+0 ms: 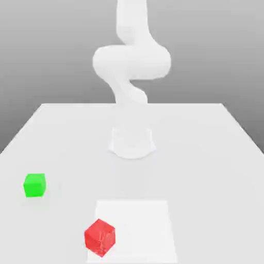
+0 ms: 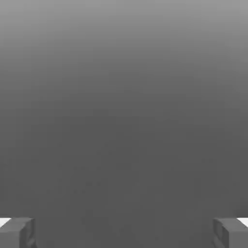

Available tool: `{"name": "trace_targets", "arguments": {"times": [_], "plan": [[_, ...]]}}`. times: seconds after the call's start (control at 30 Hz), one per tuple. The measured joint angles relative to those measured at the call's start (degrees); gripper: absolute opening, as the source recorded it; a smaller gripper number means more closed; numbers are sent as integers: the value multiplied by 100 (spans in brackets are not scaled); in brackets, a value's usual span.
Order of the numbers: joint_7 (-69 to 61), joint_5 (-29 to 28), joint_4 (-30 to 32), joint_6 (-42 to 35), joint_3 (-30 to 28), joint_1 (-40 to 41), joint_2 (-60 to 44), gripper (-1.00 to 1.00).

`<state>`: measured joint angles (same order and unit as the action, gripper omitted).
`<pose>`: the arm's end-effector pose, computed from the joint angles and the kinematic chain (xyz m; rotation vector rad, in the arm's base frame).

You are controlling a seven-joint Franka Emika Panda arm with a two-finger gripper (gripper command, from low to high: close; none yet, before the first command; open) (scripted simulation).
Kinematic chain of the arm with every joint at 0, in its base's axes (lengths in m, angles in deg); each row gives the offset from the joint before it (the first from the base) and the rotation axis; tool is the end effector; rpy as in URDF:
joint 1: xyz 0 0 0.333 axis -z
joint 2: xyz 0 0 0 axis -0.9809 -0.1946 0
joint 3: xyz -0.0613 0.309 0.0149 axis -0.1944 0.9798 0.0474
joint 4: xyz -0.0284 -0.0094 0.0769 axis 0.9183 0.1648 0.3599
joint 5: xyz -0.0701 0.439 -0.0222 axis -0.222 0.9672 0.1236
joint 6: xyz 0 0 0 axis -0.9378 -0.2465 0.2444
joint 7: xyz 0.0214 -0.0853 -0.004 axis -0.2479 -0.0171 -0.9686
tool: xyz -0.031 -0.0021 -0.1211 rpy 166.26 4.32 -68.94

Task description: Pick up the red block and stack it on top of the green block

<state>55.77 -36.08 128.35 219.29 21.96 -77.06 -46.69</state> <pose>0.4468 -0.0055 0.6543 -2.4639 1.1287 -0.9498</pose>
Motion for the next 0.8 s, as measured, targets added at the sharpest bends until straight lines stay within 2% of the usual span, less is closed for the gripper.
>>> {"name": "trace_targets", "arguments": {"times": [0.53, 0.8], "plan": [[1743, -330, 816, 1400, 193, 791, -3364, 0], [2262, -68, 1188, 2138, 111, 948, -5005, 0]]}}
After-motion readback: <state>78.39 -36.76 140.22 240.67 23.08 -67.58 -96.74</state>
